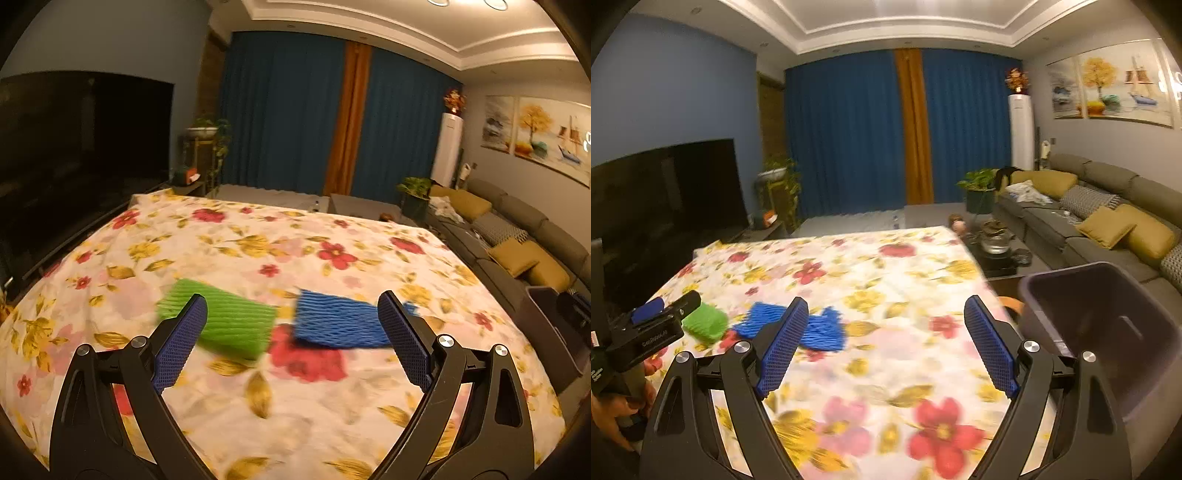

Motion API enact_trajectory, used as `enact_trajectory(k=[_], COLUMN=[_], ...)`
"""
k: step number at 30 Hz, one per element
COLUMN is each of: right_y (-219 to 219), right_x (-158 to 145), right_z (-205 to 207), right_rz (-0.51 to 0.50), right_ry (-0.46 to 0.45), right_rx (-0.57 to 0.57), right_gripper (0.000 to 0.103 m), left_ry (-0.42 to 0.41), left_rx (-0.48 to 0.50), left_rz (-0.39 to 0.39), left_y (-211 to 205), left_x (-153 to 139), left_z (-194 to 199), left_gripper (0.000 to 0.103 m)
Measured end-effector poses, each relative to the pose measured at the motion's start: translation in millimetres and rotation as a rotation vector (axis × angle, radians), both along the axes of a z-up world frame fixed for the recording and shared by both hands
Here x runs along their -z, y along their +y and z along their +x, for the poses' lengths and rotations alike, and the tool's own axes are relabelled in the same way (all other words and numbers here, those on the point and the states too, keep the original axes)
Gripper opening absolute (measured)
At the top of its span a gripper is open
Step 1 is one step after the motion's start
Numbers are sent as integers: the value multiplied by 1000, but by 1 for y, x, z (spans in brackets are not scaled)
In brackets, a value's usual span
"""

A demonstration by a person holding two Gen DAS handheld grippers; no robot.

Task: Collect trash
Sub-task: 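Move both open tools back toward the green and blue mesh sleeves, then grasp the green mesh sleeve with the left tool while the right tool grasps the blue mesh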

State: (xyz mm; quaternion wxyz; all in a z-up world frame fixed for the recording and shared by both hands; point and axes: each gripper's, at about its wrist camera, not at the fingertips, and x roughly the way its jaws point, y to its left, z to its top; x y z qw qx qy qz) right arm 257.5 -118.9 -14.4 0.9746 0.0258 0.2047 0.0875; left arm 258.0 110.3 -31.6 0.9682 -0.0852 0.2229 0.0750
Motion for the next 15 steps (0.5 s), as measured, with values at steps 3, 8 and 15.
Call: enact_trajectory(k=[3, 8, 15], right_y=[22, 55, 88], right_x=[6, 20, 46], right_z=[14, 42, 73], right_rz=[-14, -29, -63], right_ry=[9, 55, 129], right_rx=[-33, -81, -105], right_gripper=[84, 84, 84], left_ry=[3, 2, 3], left_rx=[-22, -45, -94], left_rz=[-19, -32, -31], left_y=[13, 27, 44], left_x=[2, 4, 9], left_z=[3, 4, 3], left_gripper=[92, 92, 92])
